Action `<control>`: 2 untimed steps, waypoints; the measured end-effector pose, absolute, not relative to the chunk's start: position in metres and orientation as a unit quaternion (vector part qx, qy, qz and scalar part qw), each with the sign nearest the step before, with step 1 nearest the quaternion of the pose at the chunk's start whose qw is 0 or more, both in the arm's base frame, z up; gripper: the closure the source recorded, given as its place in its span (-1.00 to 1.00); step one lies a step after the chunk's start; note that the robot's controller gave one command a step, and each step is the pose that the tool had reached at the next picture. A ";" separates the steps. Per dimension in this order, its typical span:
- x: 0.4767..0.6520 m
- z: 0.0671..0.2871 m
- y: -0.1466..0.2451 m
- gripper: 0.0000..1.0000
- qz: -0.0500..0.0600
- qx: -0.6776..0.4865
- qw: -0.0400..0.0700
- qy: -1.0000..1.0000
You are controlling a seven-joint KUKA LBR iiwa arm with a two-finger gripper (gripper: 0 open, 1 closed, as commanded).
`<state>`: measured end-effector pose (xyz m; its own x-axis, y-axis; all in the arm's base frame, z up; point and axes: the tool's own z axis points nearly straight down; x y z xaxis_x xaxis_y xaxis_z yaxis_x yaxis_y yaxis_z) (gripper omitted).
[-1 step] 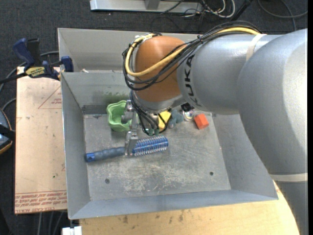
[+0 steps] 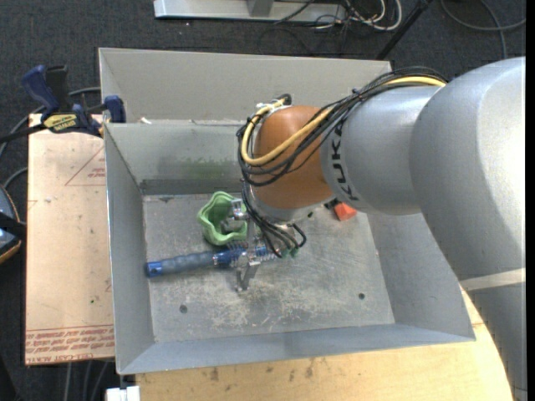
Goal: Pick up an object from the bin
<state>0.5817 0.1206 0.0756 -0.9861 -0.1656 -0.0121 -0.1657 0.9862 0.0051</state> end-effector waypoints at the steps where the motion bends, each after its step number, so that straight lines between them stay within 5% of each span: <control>1: 0.584 0.079 0.123 -1.00 0.002 -0.083 0.005 0.997; 2: 0.586 0.080 0.123 -1.00 0.001 -0.082 0.002 0.997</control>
Offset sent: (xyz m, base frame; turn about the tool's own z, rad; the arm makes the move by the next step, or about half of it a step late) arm 0.0000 0.0000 0.0000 0.0000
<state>0.5858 0.1233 0.0800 -0.9866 -0.1634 -0.0044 -0.1634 0.9866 0.0020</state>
